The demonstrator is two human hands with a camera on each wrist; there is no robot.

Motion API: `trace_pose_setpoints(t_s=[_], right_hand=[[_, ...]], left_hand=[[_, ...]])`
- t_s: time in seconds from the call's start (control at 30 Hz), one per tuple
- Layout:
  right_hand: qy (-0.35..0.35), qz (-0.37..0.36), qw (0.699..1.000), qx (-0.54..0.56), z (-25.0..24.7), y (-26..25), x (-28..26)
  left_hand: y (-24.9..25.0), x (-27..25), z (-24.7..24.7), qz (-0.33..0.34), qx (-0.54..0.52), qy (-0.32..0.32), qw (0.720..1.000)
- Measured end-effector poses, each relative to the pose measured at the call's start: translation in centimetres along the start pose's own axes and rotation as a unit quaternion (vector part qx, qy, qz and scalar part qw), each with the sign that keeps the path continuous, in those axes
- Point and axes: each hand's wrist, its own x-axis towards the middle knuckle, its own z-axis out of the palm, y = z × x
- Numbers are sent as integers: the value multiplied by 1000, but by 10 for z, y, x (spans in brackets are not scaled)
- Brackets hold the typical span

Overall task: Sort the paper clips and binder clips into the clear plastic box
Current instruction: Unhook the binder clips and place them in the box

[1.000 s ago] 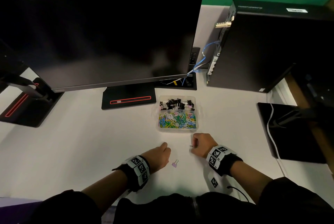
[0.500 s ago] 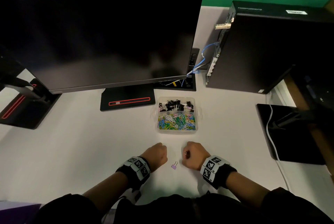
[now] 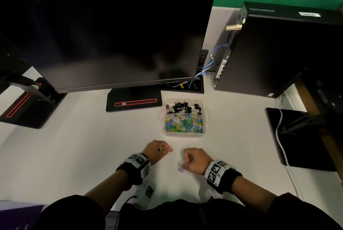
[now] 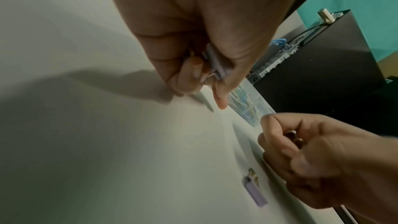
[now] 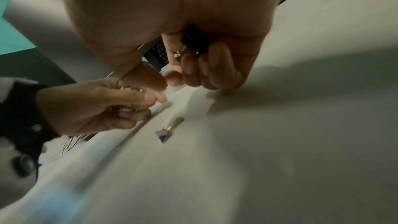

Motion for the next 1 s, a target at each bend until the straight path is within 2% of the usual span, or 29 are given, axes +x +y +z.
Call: trace_pose_setpoints(t_s=[0.17, 0.37, 0.53, 0.67, 0.77, 0.83, 0.9, 1.0], right_hand=[[-58, -61, 996, -41, -2, -4, -1], [-84, -43, 991, -90, -6, -6, 2], [-91, -41, 989, -108, -9, -5, -6], [-53, -6, 996, -77, -36, -7, -2], [0, -15, 999, -29, -67, -22, 7], [38, -29, 999, -10, -89, -35, 19], [83, -28, 996, 11, -109, -45, 33], [124, 8, 992, 5, -131, -47, 59]], left_hand=[[-7, 2, -9, -3, -12, 20, 1000], [-4, 4, -18, -4, -10, 33, 999], [17, 11, -29, 18, -57, 39, 997], [49, 26, -48, 34, -152, 61, 986], [71, 45, -66, 68, -113, 63, 989], [80, 60, -72, 73, -136, 53, 987], [85, 74, -75, 18, -271, 27, 962], [91, 89, -77, -108, -469, -4, 876]])
